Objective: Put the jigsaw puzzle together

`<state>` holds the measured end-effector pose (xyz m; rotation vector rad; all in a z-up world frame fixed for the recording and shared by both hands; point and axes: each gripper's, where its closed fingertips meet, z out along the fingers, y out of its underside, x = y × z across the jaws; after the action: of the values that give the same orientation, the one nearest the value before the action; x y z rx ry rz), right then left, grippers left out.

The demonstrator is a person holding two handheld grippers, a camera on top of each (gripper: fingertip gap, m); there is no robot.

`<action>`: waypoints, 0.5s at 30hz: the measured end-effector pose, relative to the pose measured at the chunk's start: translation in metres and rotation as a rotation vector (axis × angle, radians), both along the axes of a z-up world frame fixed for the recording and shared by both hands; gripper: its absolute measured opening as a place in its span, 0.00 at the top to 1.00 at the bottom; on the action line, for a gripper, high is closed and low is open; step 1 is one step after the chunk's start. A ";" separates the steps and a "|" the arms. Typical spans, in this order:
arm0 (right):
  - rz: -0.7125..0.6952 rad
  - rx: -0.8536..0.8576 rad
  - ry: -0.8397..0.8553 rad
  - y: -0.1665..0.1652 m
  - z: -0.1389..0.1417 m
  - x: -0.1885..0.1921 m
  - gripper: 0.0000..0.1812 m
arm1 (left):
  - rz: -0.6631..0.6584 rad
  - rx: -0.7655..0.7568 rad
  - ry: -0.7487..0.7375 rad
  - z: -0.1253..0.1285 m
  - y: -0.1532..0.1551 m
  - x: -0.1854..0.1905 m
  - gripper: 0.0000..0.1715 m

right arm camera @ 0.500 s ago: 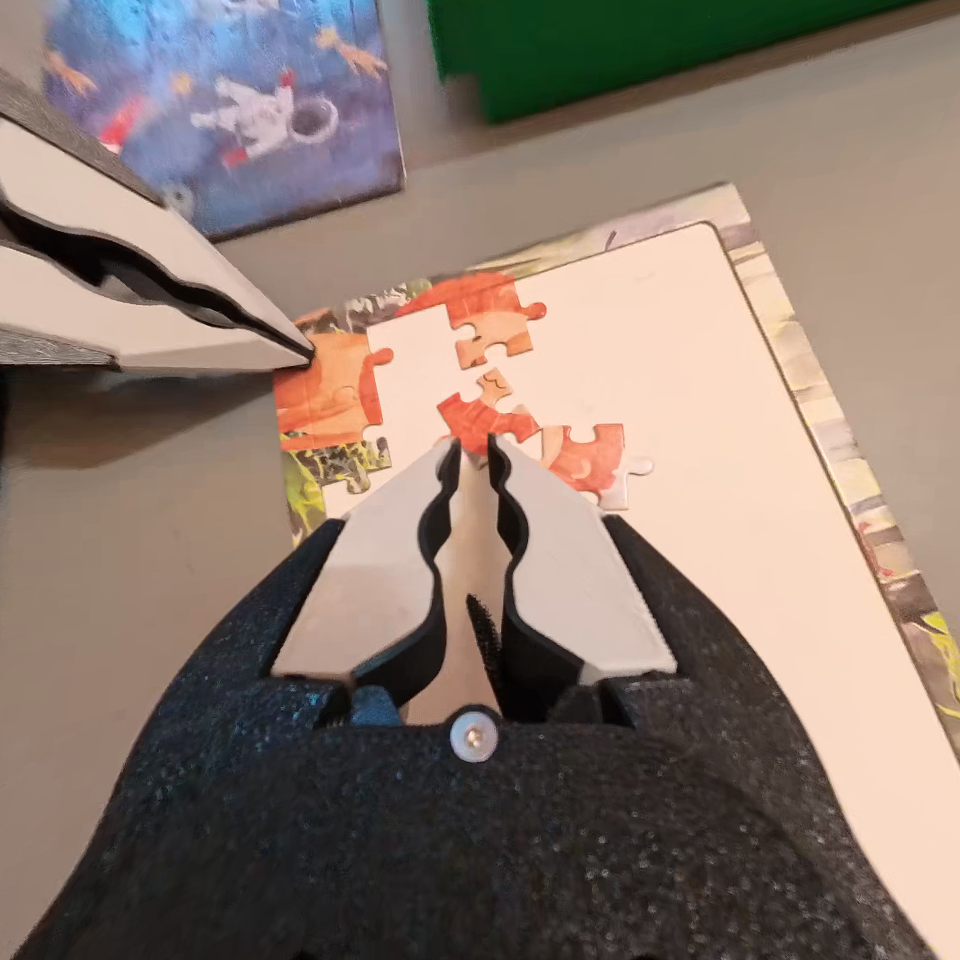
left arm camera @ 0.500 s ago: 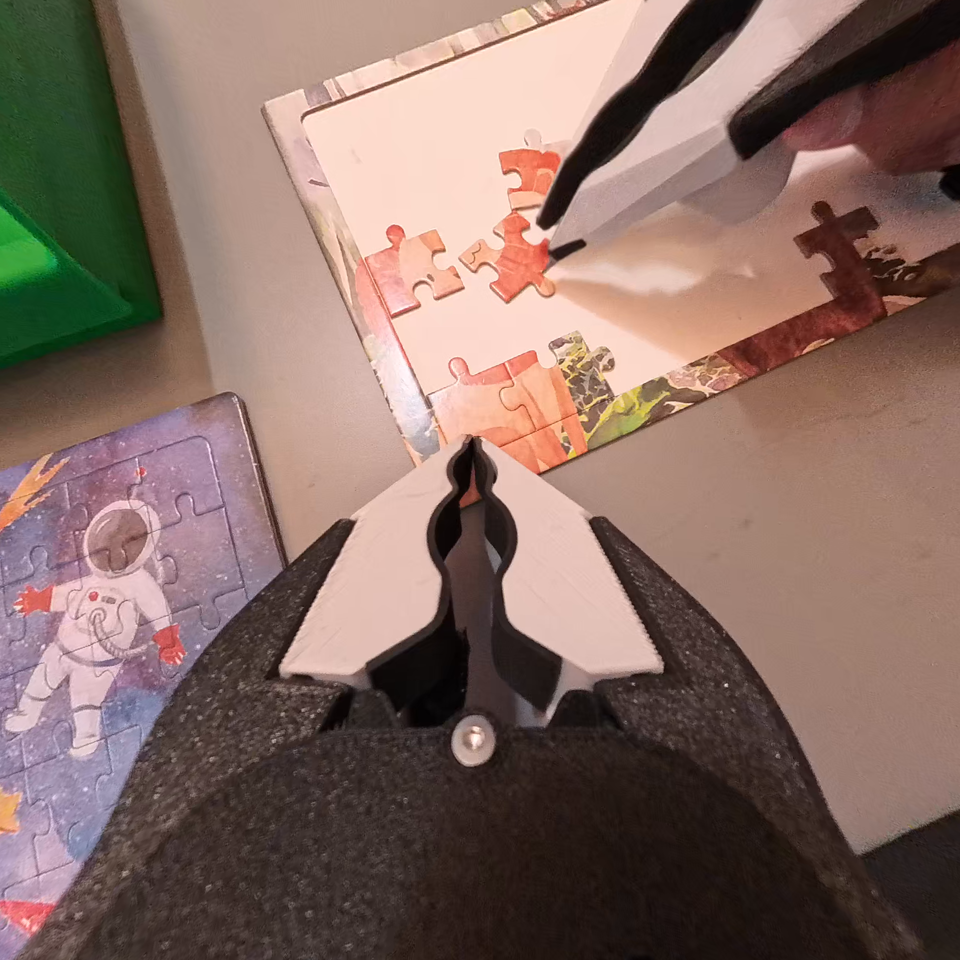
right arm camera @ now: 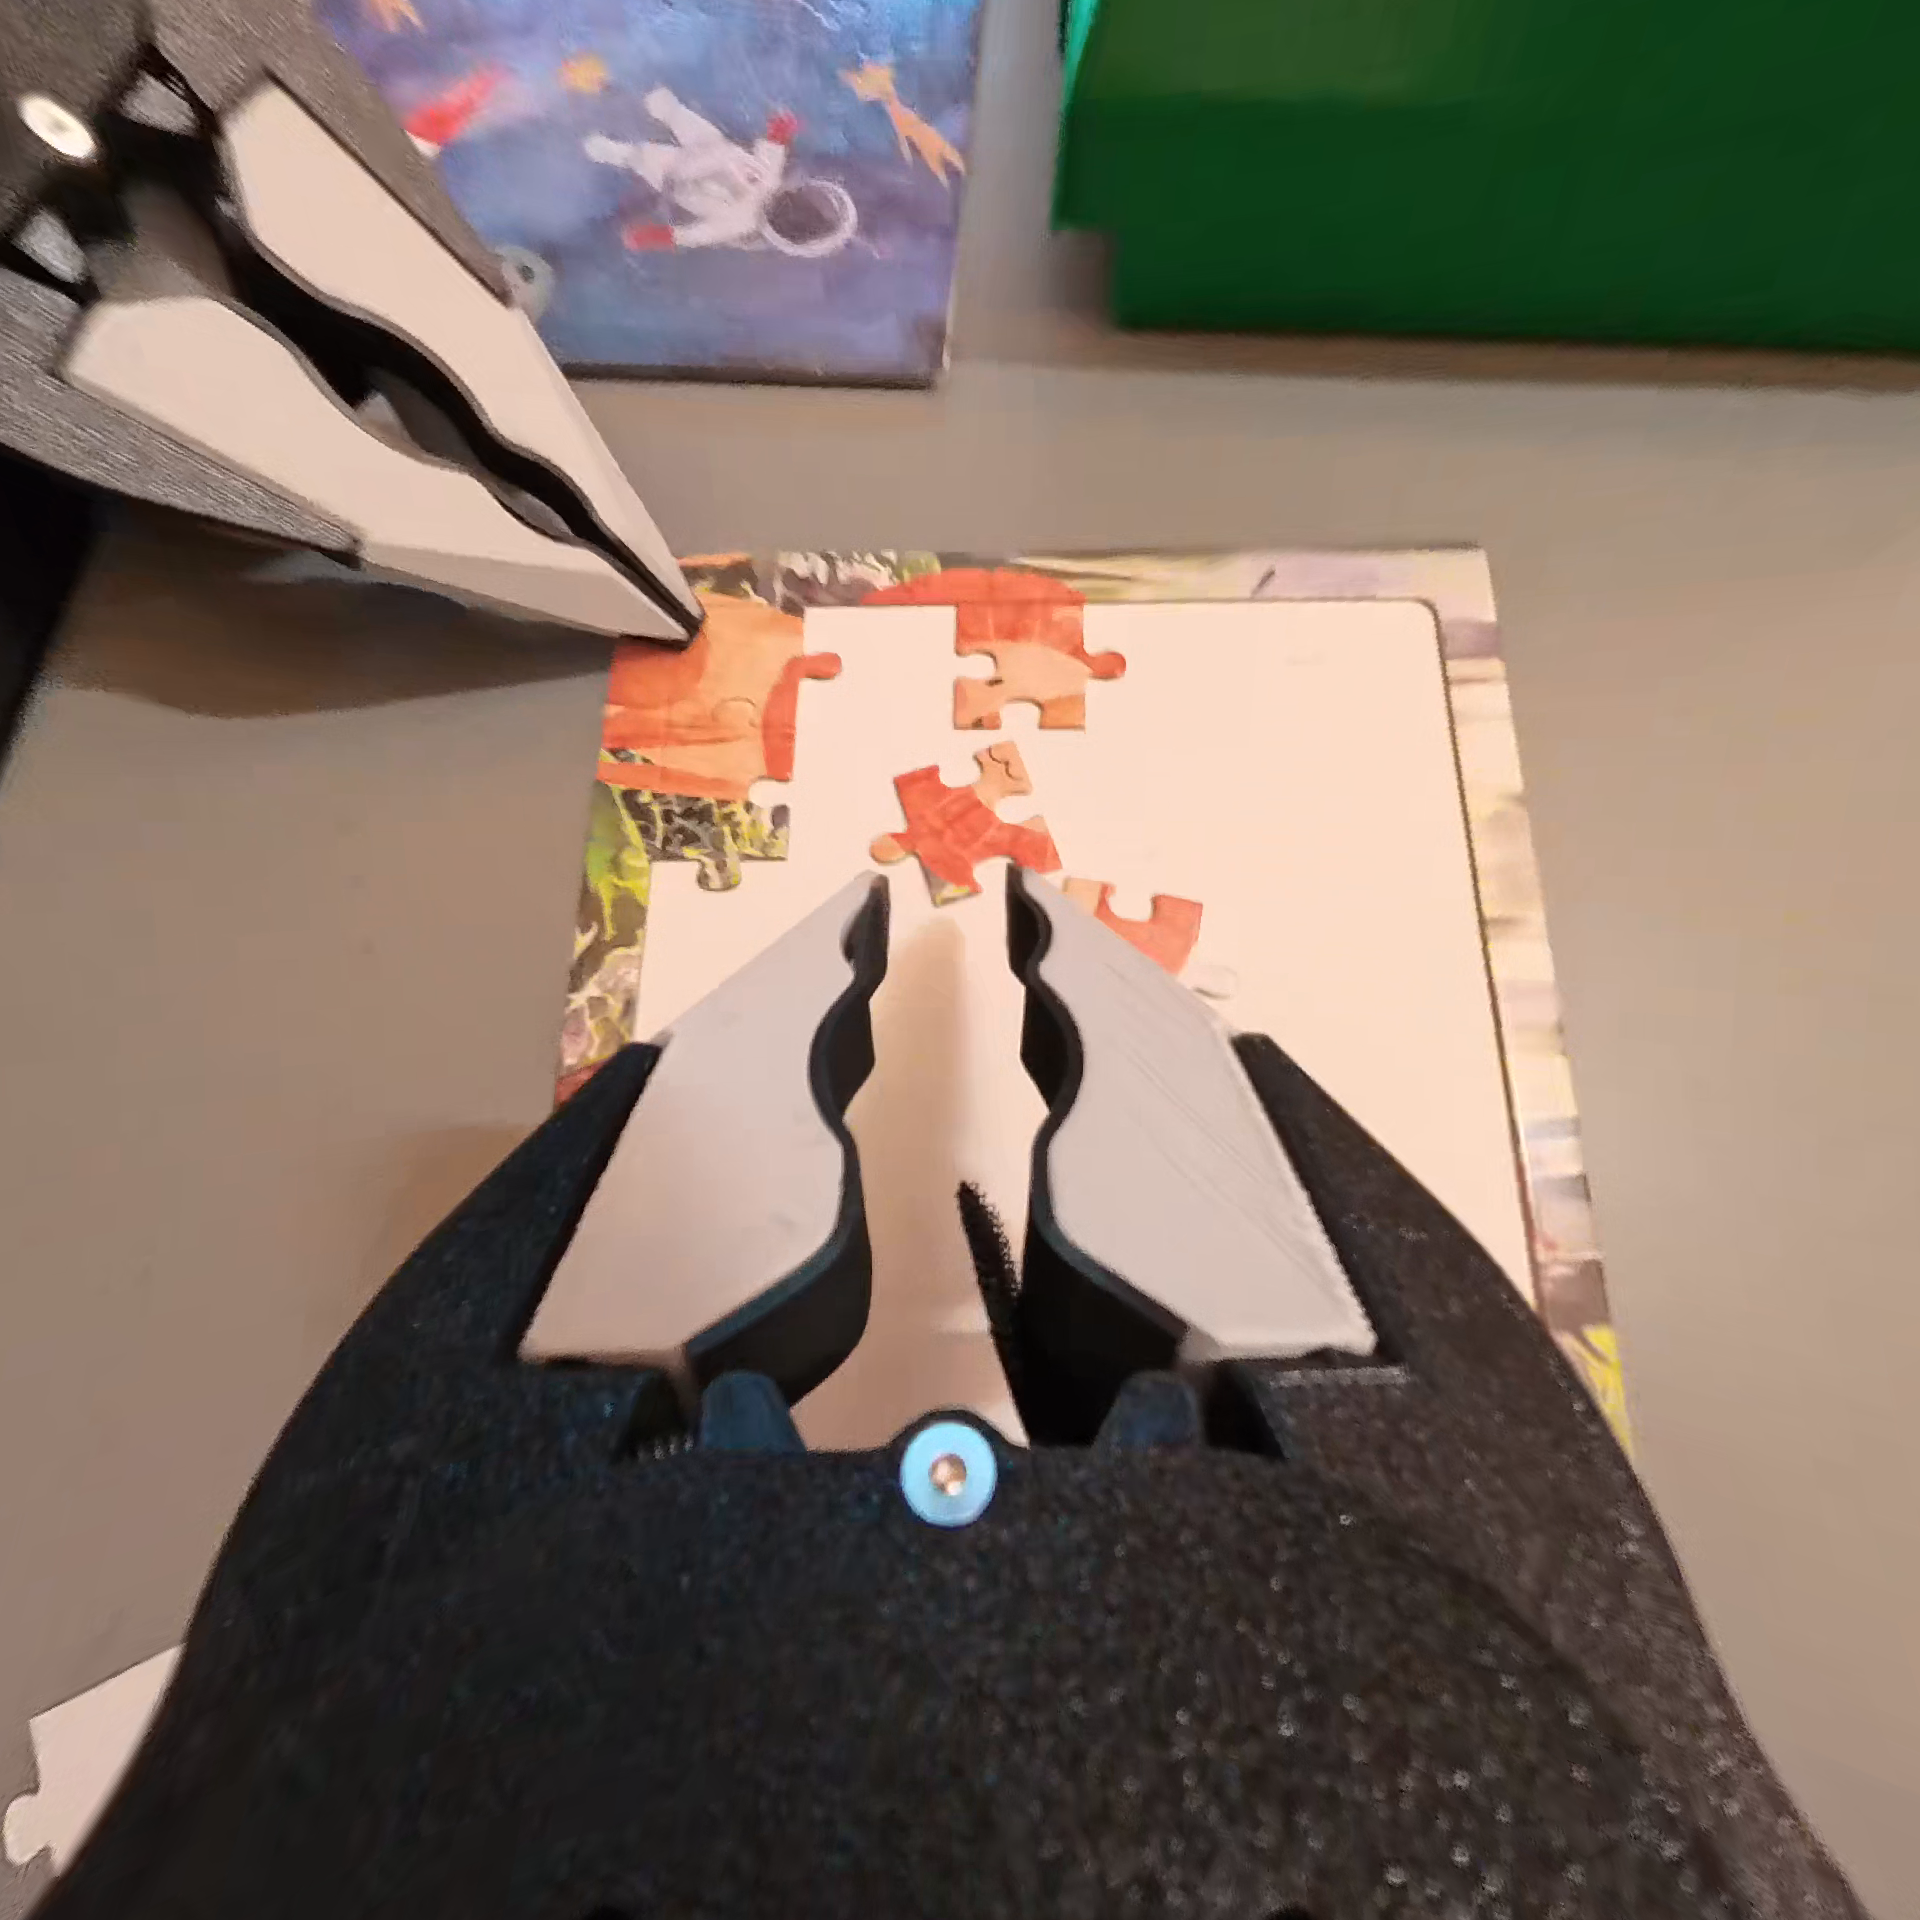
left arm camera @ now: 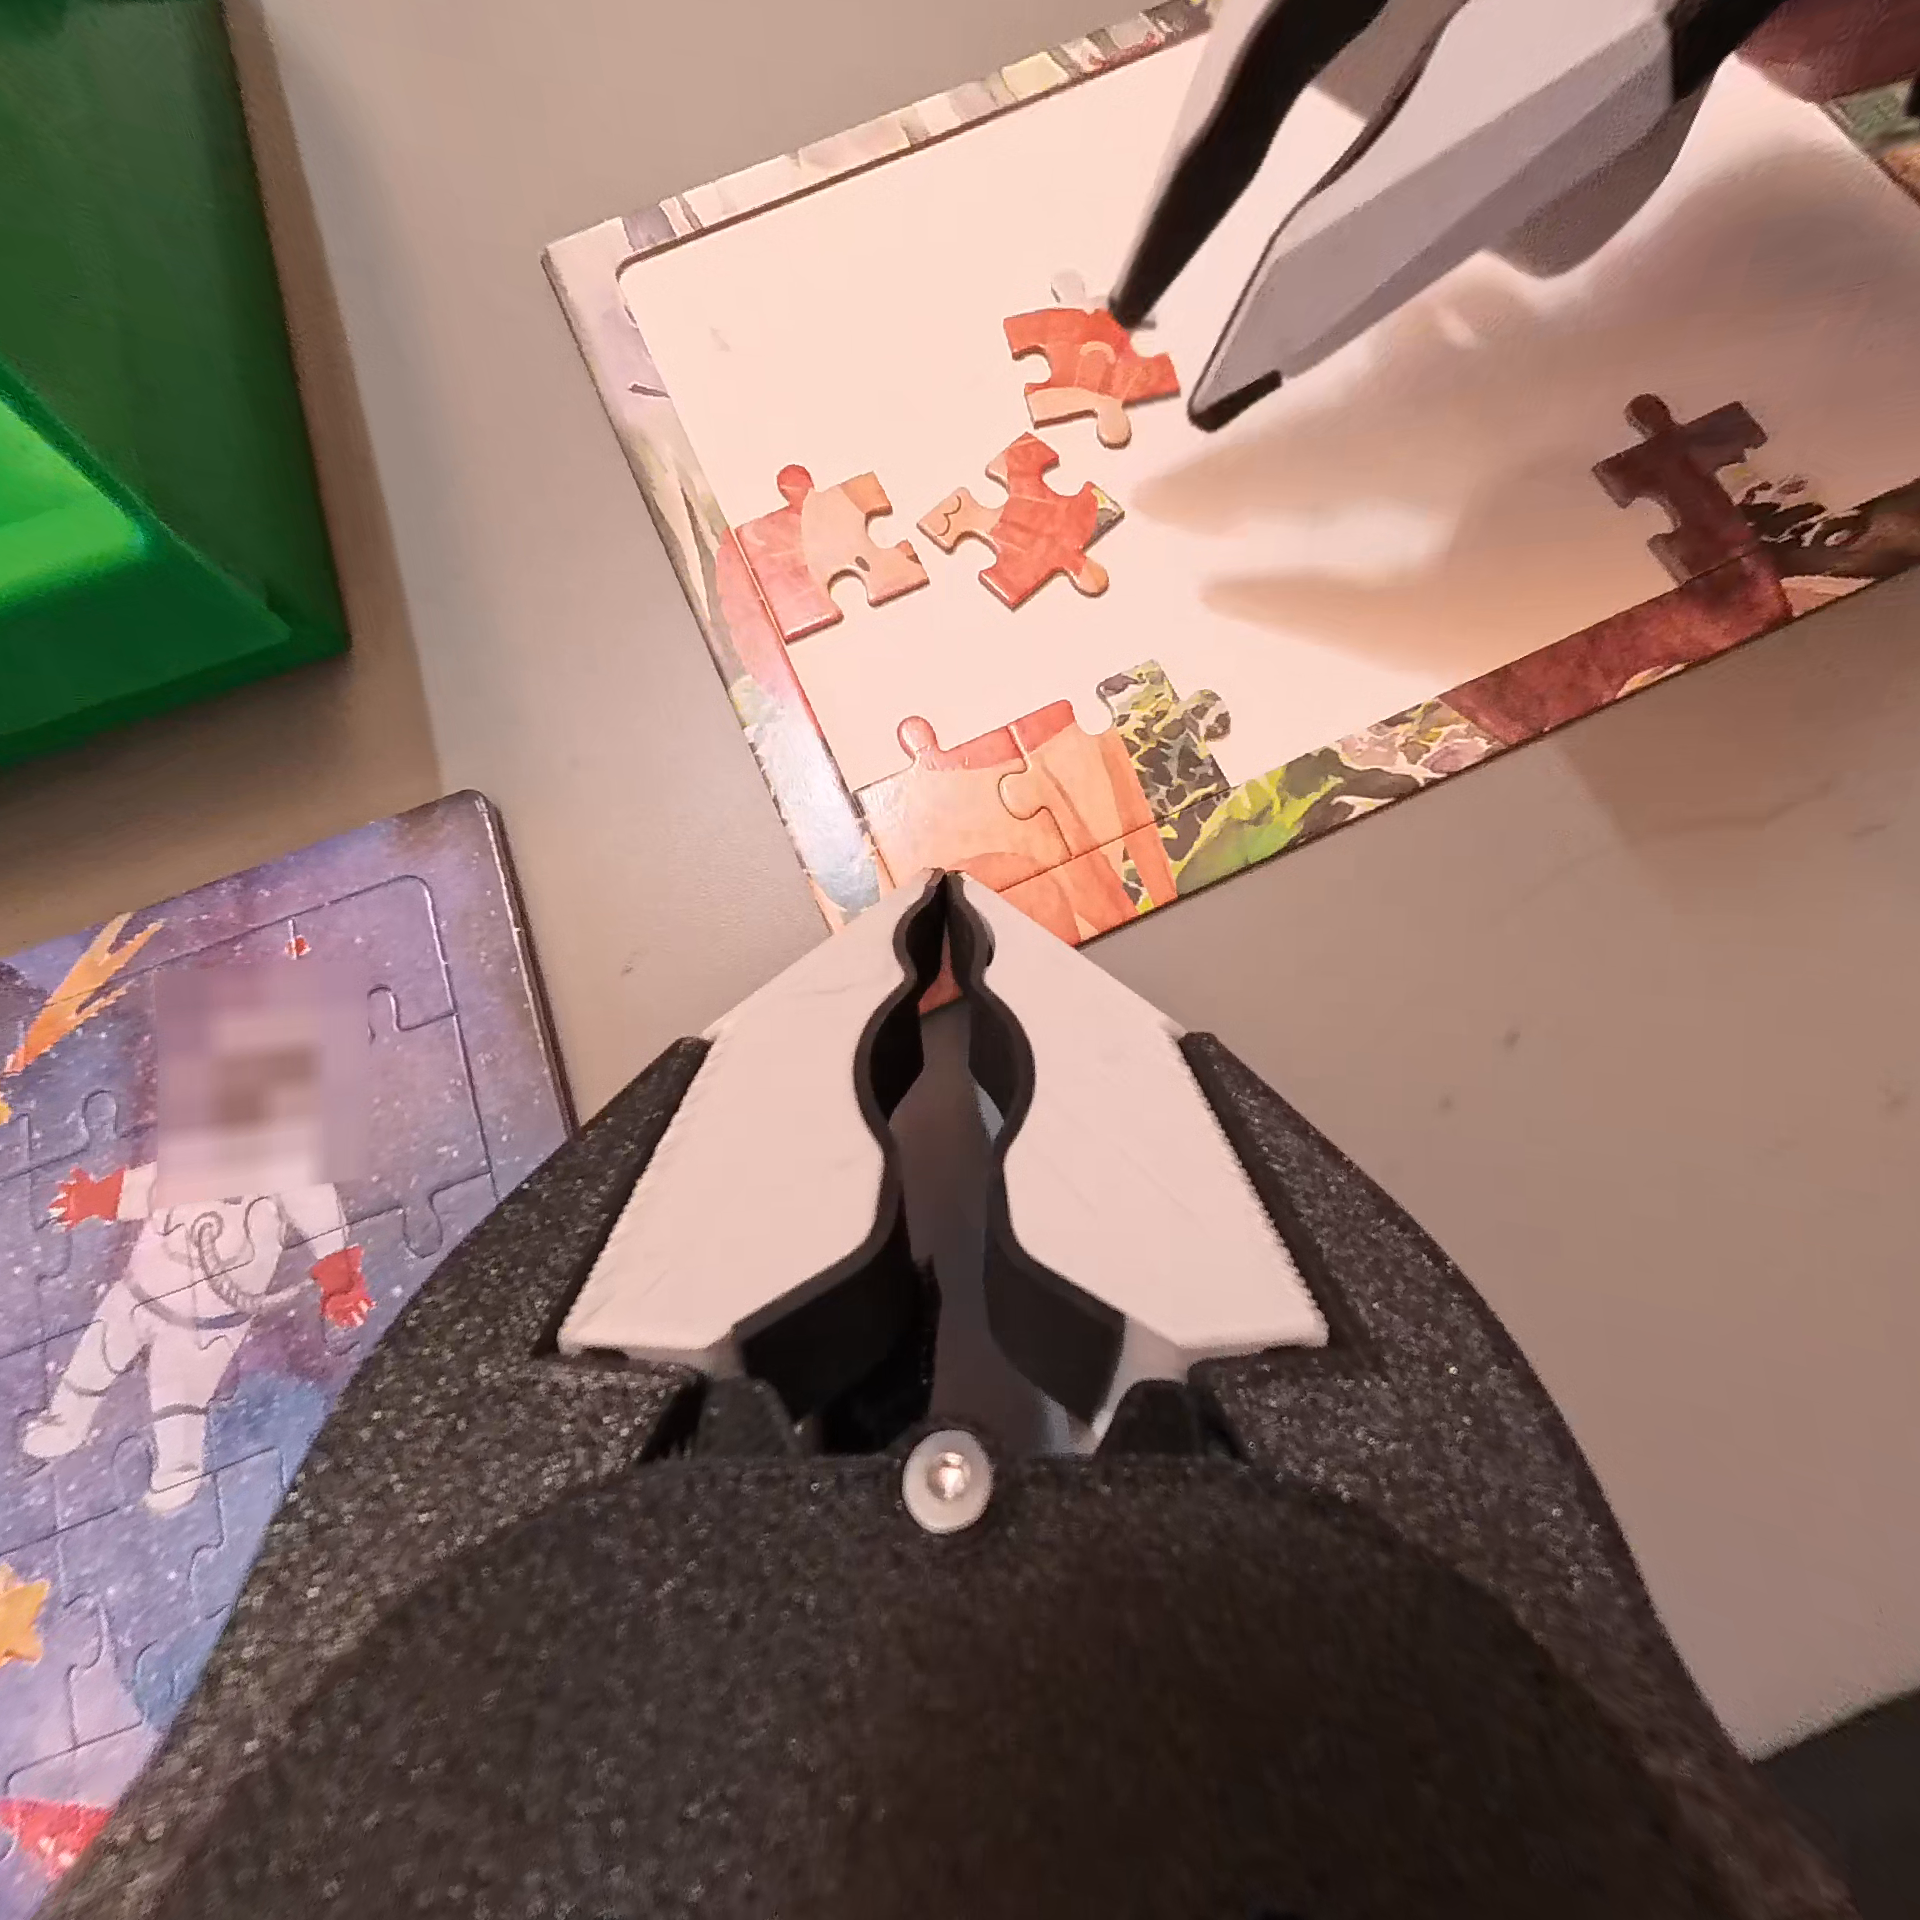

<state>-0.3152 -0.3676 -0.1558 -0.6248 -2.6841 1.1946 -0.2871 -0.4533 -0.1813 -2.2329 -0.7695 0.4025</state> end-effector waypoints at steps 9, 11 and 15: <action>0.045 0.036 -0.023 -0.009 -0.027 -0.006 0.89 | 0.002 0.018 -0.014 0.000 0.000 0.000 1.00; 0.038 0.017 -0.042 -0.009 -0.027 -0.007 0.90 | 0.000 0.013 -0.006 0.000 0.000 0.000 1.00; 0.035 0.019 -0.041 -0.009 -0.027 -0.008 0.91 | 0.001 0.033 -0.026 0.000 0.000 0.001 1.00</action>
<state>-0.3235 -0.3769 -0.1827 -0.6089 -2.7479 1.1765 -0.2864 -0.4536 -0.1812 -2.2112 -0.7859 0.3592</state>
